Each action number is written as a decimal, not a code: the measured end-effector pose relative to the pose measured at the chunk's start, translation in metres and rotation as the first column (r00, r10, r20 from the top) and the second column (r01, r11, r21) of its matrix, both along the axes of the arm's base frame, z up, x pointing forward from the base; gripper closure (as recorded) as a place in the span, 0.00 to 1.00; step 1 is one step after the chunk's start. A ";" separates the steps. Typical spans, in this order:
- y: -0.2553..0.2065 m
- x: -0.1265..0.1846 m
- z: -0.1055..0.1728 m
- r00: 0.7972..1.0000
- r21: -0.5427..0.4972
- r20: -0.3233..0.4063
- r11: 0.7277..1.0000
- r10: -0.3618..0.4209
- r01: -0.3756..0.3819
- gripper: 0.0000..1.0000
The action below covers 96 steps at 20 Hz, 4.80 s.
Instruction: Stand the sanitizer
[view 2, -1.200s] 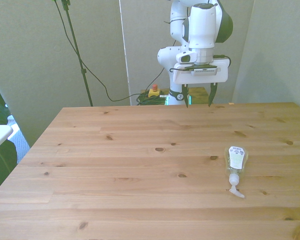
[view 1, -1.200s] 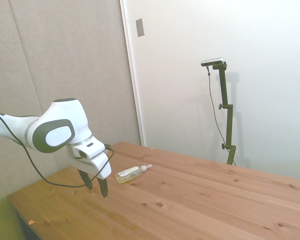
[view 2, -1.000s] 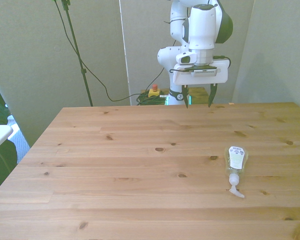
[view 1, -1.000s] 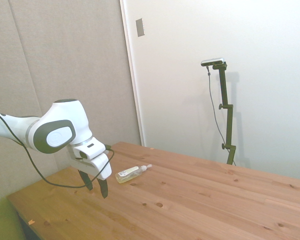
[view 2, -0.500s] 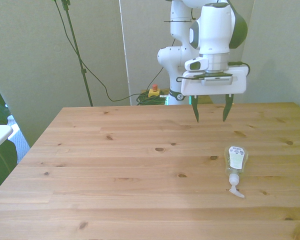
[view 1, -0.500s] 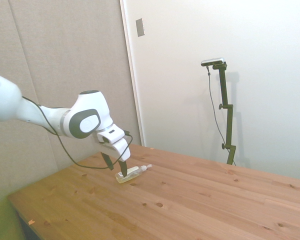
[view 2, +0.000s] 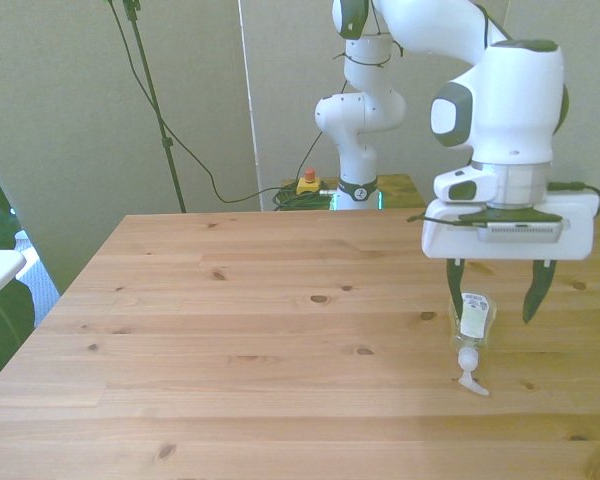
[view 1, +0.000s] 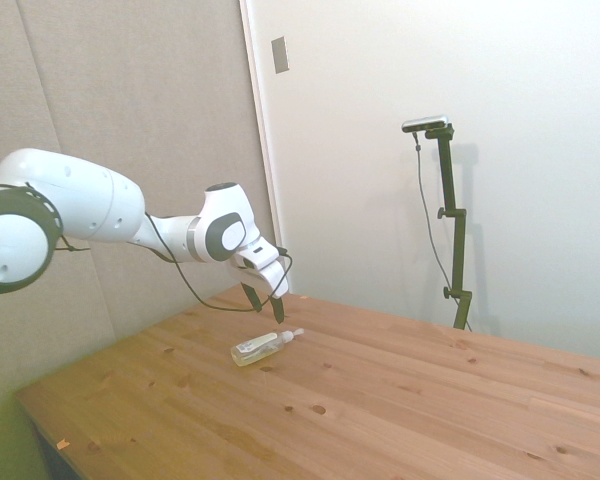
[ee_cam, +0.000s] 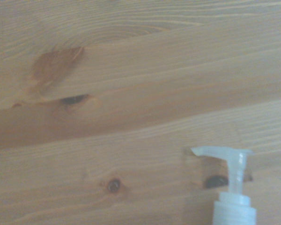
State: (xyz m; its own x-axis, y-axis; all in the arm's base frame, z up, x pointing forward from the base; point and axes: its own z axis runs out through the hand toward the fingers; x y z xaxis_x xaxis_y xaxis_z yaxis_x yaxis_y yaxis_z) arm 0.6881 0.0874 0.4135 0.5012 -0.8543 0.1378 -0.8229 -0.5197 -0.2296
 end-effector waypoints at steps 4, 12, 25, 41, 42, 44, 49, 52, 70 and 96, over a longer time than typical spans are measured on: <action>0.002 0.025 -0.025 0.999 -0.006 -0.014 0.999 -0.035 0.035 0.00; -0.001 0.041 -0.053 0.997 -0.018 -0.043 0.998 -0.059 0.058 0.00; -0.014 0.042 -0.060 0.994 -0.026 -0.049 0.995 -0.097 0.096 1.00; -0.025 0.041 -0.060 0.989 -0.014 -0.042 0.990 -0.143 0.142 1.00; -0.025 0.041 -0.060 0.988 -0.013 -0.034 0.989 -0.148 0.148 1.00; -0.025 0.040 -0.060 0.987 -0.012 -0.017 0.988 -0.157 0.157 1.00; -0.025 0.039 -0.052 0.981 -0.030 0.071 0.983 -0.181 0.183 1.00; -0.020 0.032 -0.030 0.969 -0.043 0.160 0.979 -0.188 0.197 1.00; 0.041 -0.035 0.023 0.789 -0.145 0.588 0.937 -0.176 0.317 1.00; 0.093 -0.078 0.000 0.690 -0.201 0.714 0.909 -0.119 0.365 0.00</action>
